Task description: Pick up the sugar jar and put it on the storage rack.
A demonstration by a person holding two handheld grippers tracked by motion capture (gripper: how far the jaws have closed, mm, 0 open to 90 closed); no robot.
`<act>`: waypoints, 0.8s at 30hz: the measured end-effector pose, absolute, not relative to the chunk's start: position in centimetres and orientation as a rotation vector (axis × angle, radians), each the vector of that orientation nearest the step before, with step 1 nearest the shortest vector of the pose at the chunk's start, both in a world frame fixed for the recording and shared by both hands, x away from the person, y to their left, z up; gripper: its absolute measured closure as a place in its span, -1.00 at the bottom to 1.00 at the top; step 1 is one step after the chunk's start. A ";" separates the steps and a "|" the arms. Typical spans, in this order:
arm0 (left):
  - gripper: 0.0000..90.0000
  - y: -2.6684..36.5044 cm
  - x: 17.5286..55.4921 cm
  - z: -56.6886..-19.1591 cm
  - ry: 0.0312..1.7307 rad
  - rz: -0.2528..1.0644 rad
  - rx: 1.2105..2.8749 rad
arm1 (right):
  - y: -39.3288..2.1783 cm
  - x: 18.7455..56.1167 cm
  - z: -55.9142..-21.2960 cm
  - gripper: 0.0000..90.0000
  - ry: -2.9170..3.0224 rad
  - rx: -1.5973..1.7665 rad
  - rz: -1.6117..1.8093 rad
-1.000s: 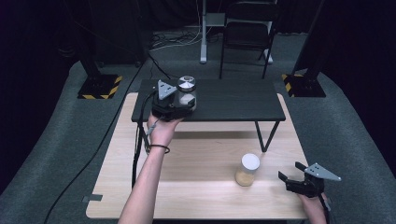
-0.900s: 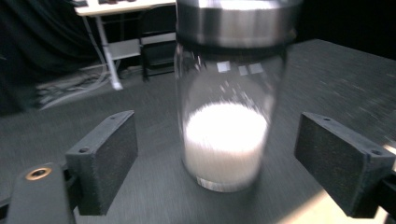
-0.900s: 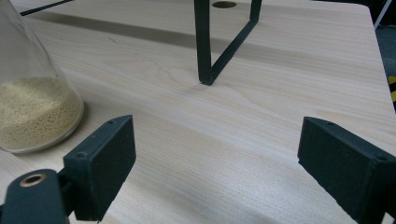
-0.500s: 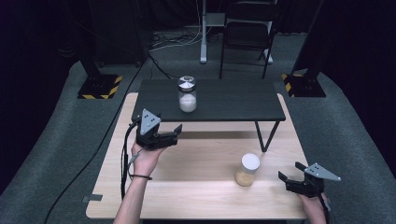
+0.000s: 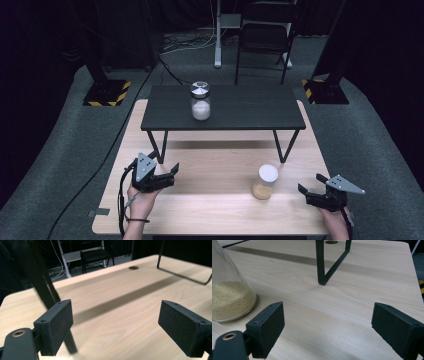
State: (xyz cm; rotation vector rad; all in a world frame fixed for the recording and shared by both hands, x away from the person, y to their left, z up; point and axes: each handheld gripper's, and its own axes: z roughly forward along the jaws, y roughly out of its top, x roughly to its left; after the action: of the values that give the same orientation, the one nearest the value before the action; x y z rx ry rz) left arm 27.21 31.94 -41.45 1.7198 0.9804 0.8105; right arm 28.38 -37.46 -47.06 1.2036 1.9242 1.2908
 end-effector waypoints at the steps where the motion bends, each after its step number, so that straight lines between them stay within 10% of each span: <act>1: -0.74 32.1 26.9 -42.0 0.976 0.815 1.724 | -37.5 28.4 -47.1 -0.78 1.923 1.205 1.292; 24: -0.73 33.4 25.4 -47.0 1.049 0.840 1.797 | -37.5 28.3 -47.0 -0.78 1.925 1.207 1.290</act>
State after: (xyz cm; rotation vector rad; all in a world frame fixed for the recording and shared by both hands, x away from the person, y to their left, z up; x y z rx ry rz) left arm 25.42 33.38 -47.00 1.7972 1.0485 0.8399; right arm 28.34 -37.45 -47.04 1.2072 1.9247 1.2900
